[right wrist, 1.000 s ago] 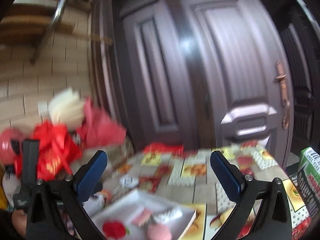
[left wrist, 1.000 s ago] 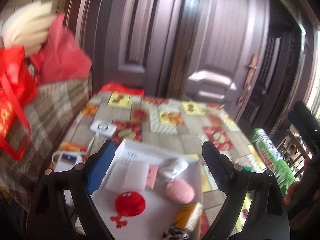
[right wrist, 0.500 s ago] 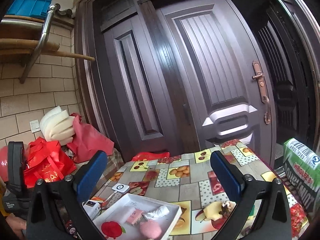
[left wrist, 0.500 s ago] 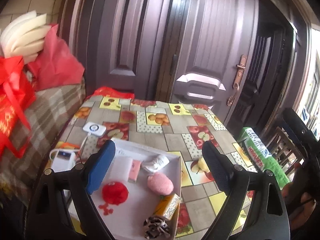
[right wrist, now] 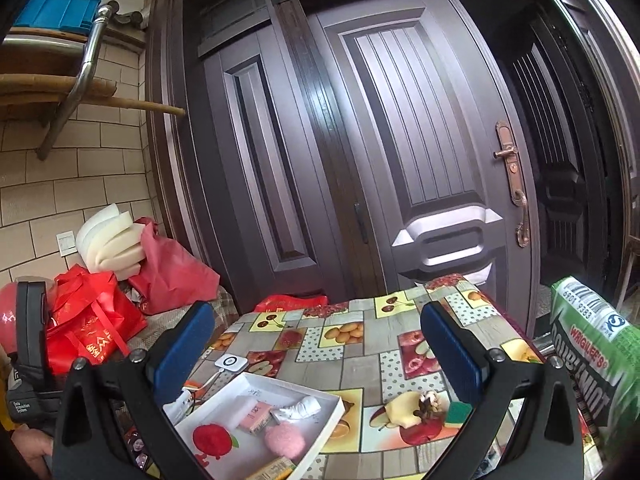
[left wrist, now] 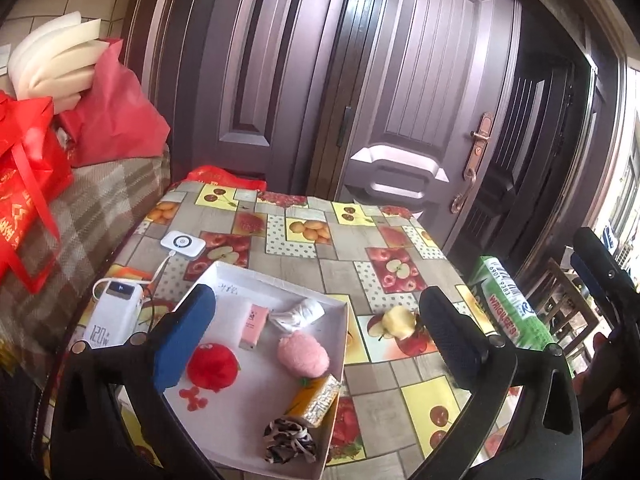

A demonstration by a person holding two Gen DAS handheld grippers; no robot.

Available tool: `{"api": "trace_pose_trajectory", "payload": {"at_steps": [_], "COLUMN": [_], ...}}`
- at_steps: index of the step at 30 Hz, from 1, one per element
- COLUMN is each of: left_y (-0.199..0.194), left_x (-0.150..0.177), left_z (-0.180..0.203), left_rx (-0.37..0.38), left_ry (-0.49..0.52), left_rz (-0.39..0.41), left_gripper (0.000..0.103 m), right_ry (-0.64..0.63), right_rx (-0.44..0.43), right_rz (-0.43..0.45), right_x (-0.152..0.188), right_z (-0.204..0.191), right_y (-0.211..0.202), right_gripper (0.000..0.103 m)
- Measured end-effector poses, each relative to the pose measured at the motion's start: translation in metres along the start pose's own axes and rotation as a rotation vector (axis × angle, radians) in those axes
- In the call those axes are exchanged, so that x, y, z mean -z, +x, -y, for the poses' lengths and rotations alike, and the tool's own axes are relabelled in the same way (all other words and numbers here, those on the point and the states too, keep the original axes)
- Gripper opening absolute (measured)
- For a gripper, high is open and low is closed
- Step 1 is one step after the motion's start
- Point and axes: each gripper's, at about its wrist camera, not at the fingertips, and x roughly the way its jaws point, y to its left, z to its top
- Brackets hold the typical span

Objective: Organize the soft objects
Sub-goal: 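Move both tools back over the remaining items on the table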

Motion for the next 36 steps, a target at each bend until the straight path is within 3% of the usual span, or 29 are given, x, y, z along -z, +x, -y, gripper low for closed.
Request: {"api": "trace_pose_trajectory", "payload": {"at_steps": [12,20,25,29,33,36], "left_y": [0.014,0.032,0.055,0.097,0.141,0.174], "left_x": [0.009,0.004,0.005,0.004,0.014,0.031], "left_z": [0.047,0.085,0.105,0.116,0.121,0.125], "left_rx": [0.052,0.092,0.111,0.108,0.126,0.139], "left_ry": [-0.011,0.007,0.022,0.111,0.244,0.332], "left_rz": [-0.041,-0.043,-0.083,-0.125,-0.224,-0.337], "left_gripper": [0.103,0.103,0.103,0.103,0.103,0.103], "right_ry": [0.0,0.036,0.06,0.062,0.03,0.043], "right_rx": [0.072,0.197,0.252,0.237,0.211,0.185], "right_rz": [-0.006,0.035,-0.002,-0.127,-0.416,-0.57], "right_x": [-0.011,-0.027,-0.026,-0.009,0.037,0.076], "right_z": [0.04,0.091,0.12,0.146,0.171,0.183], "right_y": [-0.031,-0.057,-0.058,-0.035,0.02,0.045], "right_gripper": [0.103,0.103,0.103,0.103,0.103,0.103]}}
